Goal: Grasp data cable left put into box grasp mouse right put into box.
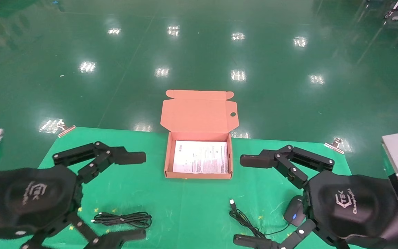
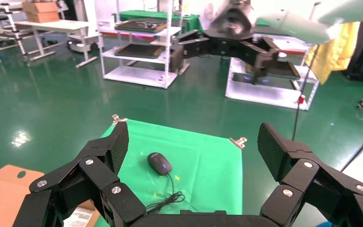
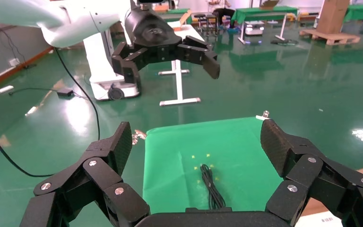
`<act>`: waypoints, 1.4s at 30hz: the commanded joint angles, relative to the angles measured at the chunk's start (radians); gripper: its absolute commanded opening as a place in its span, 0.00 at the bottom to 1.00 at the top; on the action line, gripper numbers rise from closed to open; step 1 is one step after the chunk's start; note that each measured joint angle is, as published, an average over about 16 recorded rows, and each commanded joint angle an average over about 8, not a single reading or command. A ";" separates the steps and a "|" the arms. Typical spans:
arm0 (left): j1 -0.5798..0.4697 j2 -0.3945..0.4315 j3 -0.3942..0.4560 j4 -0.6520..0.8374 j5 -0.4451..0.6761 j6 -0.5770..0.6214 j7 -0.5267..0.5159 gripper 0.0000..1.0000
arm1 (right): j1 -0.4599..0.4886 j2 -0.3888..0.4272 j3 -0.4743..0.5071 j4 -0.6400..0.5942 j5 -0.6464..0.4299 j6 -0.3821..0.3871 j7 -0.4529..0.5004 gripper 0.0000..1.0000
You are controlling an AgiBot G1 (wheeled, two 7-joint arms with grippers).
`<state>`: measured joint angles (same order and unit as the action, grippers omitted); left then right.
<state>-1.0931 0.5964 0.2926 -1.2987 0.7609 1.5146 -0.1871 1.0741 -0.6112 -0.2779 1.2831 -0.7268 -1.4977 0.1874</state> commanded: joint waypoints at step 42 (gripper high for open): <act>-0.205 0.121 0.234 0.018 0.583 -0.041 0.001 1.00 | 0.202 -0.041 -0.269 0.065 -0.693 -0.039 -0.173 1.00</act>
<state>-1.2885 0.7176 0.5255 -1.2809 1.3428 1.4684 -0.1876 1.2622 -0.6559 -0.5429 1.3475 -1.4156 -1.5210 0.0179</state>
